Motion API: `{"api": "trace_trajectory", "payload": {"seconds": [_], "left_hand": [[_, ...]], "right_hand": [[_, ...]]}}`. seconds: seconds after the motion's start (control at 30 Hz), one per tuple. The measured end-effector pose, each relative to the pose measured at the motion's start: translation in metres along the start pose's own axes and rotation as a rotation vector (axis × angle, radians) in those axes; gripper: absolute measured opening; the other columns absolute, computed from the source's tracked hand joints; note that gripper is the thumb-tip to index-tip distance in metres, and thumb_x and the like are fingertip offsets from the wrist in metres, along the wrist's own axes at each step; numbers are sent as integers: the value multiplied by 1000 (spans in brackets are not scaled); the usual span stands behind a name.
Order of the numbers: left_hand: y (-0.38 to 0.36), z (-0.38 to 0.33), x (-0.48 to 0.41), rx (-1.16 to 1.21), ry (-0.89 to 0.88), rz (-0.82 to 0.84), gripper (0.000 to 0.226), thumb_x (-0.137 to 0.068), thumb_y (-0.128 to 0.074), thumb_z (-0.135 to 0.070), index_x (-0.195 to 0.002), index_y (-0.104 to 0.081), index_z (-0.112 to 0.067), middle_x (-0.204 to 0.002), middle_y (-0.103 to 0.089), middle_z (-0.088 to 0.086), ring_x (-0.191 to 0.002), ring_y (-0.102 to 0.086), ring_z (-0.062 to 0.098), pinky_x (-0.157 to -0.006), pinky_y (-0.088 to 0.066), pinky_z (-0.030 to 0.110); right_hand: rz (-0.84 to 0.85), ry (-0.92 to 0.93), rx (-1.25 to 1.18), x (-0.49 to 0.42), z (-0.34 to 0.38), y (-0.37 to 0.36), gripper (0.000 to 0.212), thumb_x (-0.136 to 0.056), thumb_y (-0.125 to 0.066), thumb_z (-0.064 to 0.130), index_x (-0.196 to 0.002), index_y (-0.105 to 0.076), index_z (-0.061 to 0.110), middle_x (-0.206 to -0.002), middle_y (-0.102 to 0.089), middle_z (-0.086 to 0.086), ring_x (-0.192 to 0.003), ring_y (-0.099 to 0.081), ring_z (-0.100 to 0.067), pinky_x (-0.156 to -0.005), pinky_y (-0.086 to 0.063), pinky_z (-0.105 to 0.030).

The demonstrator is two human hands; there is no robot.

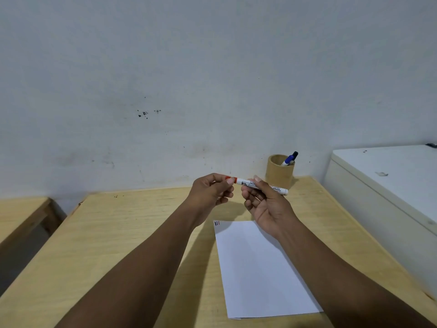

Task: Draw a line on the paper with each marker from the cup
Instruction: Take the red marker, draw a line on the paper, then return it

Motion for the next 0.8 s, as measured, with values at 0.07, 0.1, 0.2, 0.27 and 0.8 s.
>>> {"api": "trace_trajectory", "payload": {"seconds": [0.07,0.1,0.2,0.27,0.8], "left_hand": [[0,-3,-1,-16,-11,3,8,-90,-75,-15,-92,-72,-8,-72,-69,3,-70,-65,18,-68,-51,28],[0,-4,-2,-32,-15,5,8,-90,-75,-15,-91,-72,-8,-73,-69,4,-71,-65,19,-68,-52,28],[-2,-6,-4,-56,-18,8,9,-91,-74,-16,-93,-72,-7,-74,-69,5,-72,-66,19,-67,-53,26],[-2,-9,-6,-62,-23,3,10,-93,-71,-16,-96,-71,-6,-76,-68,6,-72,-66,20,-66,-54,26],[-45,-55,-30,-421,-103,59,37,-88,-78,-30,-119,-67,-13,-89,-63,1,-79,-63,16,-67,-50,27]], "right_hand": [[-1,2,-20,0,-2,-1,12,-91,-73,18,-95,-71,7,-80,-75,-13,-63,-73,-17,-56,-52,-24],[2,2,-23,0,-4,-1,13,-91,-74,18,-96,-71,7,-81,-75,-13,-64,-73,-17,-56,-52,-24],[35,-12,38,0,-1,0,18,-90,-73,25,-99,-72,9,-84,-77,-11,-71,-75,-18,-62,-51,-28],[99,-47,127,-1,9,2,34,-84,-72,40,-103,-76,12,-93,-78,-10,-79,-74,-21,-69,-48,-33],[225,246,1311,-13,114,-11,10,-85,-77,4,-89,-68,1,-64,-70,1,-52,-58,-3,-54,-41,-19]]}}
Point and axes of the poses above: each hand's wrist, its own x-axis away from the middle knuckle, its own y-axis out of the back of the hand, z = x × y, the point moved 7 cm from there along -x, towards the middle knuckle
